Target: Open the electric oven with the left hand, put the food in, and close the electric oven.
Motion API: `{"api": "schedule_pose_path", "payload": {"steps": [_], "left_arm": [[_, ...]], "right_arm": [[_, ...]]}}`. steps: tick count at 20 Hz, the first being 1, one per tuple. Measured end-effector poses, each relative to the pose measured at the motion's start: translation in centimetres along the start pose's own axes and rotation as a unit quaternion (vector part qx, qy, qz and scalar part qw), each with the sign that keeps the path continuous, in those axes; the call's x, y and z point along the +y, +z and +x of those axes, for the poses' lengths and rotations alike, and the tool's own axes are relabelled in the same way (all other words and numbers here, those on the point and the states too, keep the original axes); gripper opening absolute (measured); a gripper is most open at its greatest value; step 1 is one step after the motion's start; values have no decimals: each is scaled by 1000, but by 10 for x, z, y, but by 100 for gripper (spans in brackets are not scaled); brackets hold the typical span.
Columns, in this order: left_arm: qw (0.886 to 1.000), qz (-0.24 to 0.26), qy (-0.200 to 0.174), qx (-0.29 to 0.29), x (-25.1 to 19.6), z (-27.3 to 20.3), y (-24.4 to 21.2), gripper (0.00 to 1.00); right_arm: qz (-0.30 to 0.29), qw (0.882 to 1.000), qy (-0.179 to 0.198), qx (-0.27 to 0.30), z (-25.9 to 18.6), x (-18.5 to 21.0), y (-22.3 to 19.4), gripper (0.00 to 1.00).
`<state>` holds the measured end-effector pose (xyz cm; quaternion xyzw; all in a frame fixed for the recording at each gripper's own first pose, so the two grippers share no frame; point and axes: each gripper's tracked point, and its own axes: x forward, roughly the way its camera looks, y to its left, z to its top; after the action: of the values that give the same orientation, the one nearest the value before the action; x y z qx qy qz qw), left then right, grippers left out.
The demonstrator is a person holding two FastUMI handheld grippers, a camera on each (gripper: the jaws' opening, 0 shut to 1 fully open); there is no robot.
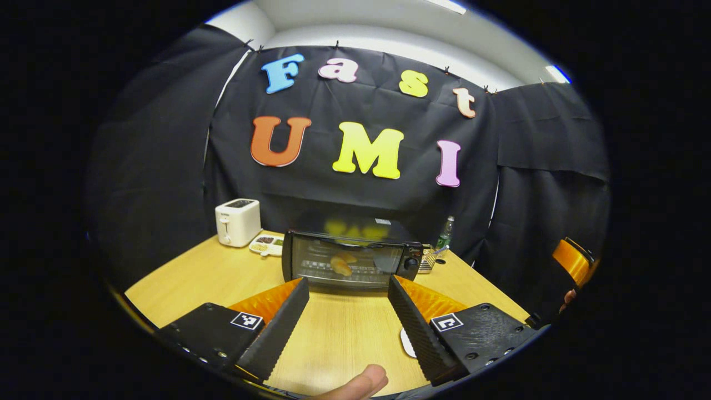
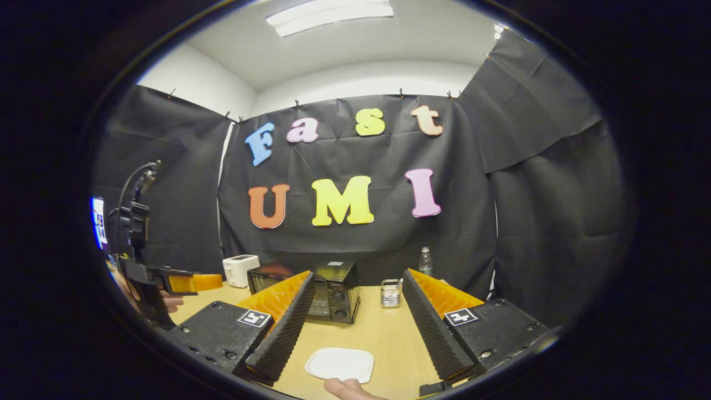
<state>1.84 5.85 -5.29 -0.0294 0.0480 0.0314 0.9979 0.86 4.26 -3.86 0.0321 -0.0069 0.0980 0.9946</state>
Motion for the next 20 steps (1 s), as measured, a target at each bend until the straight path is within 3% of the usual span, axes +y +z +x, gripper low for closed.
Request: {"api": "schedule_pose_path", "payload": {"steps": [5, 9, 20], "left_arm": [[999, 14, 6, -45, -1, -52, 37, 94], [998, 12, 15, -55, 1, -73, 41, 94], [998, 28, -10, -64, -17, -104, 39, 94]], "right_arm": [[32, 999, 8, -6, -11, 13, 23, 96], [23, 1000, 13, 1, -24, 20, 29, 96], [19, 999, 49, 11, -57, 32, 22, 96]]}}
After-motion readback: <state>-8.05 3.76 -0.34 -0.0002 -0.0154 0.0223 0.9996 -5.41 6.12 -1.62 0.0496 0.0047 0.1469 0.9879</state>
